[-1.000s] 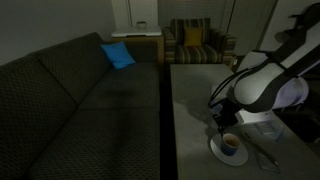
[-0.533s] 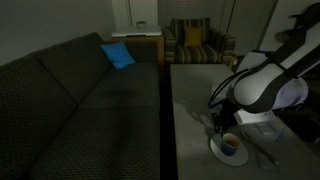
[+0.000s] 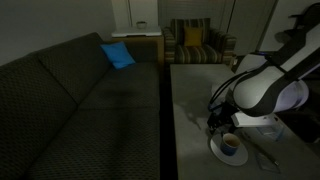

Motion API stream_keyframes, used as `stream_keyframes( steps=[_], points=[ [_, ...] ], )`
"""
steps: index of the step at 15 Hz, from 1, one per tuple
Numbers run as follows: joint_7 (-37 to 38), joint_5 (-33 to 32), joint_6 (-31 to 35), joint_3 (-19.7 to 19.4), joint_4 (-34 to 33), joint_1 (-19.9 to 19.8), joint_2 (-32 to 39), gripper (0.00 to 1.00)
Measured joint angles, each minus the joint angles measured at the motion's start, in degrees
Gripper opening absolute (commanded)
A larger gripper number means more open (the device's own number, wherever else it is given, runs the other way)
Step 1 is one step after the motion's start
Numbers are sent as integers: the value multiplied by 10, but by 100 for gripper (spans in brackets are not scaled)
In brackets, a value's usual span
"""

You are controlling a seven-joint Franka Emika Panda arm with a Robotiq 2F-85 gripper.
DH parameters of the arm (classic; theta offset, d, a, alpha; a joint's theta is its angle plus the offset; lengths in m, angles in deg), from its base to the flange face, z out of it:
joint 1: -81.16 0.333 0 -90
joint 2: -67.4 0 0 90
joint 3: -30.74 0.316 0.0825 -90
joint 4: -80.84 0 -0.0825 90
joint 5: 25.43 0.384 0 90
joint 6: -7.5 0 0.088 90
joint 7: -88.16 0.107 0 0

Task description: Remove the mug from the plate.

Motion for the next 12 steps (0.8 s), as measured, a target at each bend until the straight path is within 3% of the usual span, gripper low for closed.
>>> stream_keyframes(
  steps=[1,3,12],
  points=[
    [3,0,0,0,2,0,0,77],
    [7,0,0,0,4,1,-1,70],
    [18,2,-2,-1,15,2,-9,5]
  ],
)
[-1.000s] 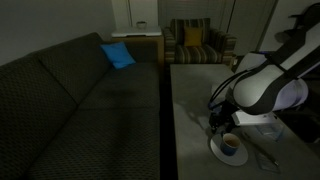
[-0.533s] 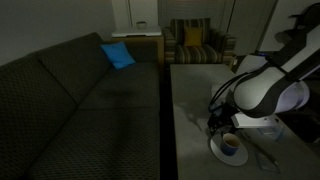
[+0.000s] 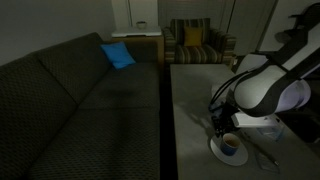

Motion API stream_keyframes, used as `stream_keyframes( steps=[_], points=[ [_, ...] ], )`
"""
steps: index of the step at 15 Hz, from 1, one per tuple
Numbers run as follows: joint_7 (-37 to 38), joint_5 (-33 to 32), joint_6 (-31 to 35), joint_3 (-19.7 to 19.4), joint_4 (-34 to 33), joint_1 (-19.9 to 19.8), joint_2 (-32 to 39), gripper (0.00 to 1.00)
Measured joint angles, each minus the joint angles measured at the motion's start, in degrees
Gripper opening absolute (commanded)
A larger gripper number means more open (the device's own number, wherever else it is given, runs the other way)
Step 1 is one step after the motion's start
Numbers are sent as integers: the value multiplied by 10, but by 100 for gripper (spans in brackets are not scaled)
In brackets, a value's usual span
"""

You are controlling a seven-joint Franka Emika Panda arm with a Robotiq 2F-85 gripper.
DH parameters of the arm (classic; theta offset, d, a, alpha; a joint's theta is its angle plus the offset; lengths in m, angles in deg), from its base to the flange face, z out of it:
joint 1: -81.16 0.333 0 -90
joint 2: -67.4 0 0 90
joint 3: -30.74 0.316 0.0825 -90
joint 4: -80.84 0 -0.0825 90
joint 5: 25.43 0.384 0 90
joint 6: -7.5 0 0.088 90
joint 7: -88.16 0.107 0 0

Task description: Remove the mug from the plate.

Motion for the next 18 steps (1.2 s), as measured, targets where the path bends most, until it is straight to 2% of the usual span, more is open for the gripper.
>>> stream_keyframes(
  steps=[2,4,18],
  points=[
    [0,7,-6,-2,5,3,-7,0],
    [0,12,-9,-8,7,8,-12,3],
    [0,18,-49,-44,5,42,-39,3]
  ],
)
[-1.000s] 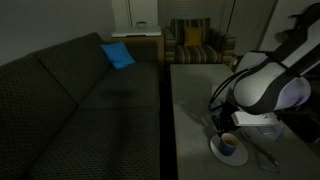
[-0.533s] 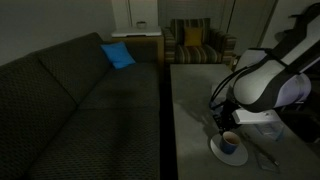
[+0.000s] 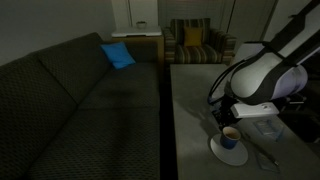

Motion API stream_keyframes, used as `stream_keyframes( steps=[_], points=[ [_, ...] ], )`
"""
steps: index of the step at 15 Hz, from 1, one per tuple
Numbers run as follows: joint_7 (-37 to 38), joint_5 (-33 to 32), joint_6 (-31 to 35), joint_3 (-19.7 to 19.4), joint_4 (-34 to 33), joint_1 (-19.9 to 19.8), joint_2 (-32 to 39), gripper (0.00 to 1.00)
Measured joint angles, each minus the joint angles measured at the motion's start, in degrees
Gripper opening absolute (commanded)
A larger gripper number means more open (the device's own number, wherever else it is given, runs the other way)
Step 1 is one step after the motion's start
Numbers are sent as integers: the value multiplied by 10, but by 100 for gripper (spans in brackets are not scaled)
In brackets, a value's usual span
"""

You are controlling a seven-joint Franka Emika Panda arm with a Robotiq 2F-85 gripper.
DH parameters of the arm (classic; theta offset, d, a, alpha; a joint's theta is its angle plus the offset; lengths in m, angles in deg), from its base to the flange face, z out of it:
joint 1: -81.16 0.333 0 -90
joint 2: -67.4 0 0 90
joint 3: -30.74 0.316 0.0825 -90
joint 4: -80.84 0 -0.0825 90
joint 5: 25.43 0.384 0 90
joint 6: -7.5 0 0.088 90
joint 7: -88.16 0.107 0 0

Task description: Remove the mug from the plate.

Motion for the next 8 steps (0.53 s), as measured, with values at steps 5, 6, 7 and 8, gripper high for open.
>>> stream_keyframes(
  steps=[5,6,7,8],
  points=[
    [0,0,-35,-1,-19,10,-7,3],
    [-1,0,-45,-1,-25,11,-7,3],
    [-1,0,-56,-1,-31,12,-7,3],
    [-1,0,-66,0,-37,13,-7,3]
  ],
)
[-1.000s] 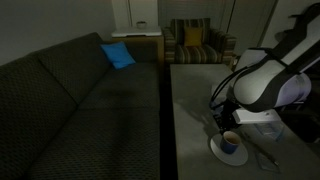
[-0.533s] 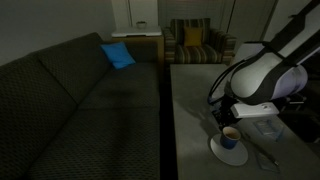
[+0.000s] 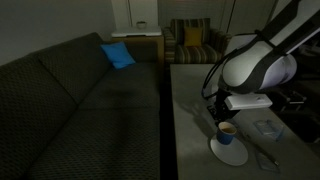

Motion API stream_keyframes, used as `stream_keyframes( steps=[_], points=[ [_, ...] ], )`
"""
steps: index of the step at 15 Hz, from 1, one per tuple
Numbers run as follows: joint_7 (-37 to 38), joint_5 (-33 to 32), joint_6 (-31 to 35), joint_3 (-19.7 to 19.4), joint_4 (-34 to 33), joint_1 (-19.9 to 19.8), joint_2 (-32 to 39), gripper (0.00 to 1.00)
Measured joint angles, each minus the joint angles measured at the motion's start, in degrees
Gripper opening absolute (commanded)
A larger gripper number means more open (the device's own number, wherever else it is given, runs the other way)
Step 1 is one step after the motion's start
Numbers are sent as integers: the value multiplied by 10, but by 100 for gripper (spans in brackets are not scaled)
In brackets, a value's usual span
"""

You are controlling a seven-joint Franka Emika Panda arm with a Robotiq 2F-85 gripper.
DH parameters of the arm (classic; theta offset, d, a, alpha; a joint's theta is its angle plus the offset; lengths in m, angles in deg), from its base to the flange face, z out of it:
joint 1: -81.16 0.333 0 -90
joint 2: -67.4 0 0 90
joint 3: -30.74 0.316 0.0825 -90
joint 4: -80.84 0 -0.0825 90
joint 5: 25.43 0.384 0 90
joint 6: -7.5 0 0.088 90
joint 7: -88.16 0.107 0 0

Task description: Remove the mug from the plate.

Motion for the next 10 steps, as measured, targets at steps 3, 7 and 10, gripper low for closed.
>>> stream_keyframes(
  steps=[3,7,10],
  points=[
    [-2,0,-28,3,-17,3,0,3],
    [-8,0,-46,15,-39,5,4,3],
    [-15,0,-60,27,-62,5,17,3]
  ],
)
